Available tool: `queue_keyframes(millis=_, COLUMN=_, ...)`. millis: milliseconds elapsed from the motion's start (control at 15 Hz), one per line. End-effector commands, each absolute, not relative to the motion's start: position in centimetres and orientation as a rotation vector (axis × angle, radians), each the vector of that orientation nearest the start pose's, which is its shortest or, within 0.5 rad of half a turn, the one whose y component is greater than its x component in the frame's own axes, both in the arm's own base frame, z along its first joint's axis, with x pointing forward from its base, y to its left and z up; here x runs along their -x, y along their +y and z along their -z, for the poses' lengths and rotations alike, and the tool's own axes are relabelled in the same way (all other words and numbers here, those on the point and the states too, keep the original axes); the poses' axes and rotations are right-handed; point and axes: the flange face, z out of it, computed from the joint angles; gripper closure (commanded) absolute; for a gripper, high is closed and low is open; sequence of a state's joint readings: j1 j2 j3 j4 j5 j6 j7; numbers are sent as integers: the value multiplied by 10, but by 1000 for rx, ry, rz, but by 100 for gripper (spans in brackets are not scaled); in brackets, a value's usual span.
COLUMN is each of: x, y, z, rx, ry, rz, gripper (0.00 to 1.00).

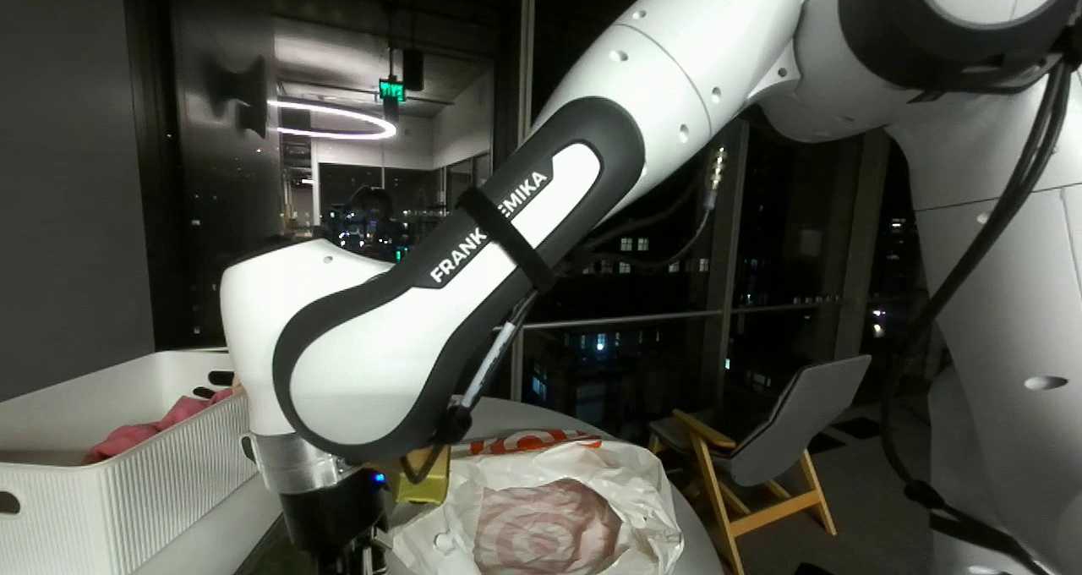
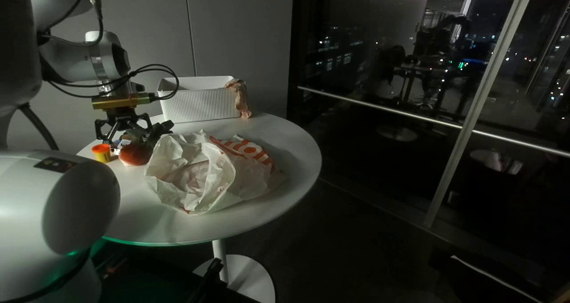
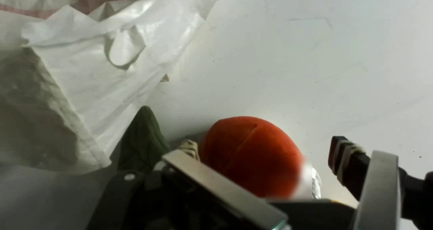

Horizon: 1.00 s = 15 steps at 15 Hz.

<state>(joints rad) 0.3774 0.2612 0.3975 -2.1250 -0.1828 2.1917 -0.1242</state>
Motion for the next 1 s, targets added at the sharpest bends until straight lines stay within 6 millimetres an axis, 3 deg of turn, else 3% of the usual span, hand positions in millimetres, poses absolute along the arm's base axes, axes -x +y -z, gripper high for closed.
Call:
queue_keyframes(millis=0, x=-415, y=385, z=-250, rx=2751, ry=-1595, rz=-274, gripper=0)
queue_keyframes(millis=200, x=-418, y=391, z=-224, rx=2679, ry=-1645, rz=-323, gripper=0)
queue_keyframes(millis=267, x=-418, y=395, z=-218, rx=2668, ry=-1658, rz=-343, gripper=25)
queue_keyframes(millis=400, x=-419, y=400, z=-214, rx=2657, ry=-1657, rz=-366, gripper=32)
queue_keyframes(millis=800, x=-411, y=402, z=-240, rx=2769, ry=-1571, rz=-417, gripper=79)
queue_keyframes(millis=933, x=-406, y=400, z=-248, rx=2782, ry=-1525, rz=-466, gripper=90)
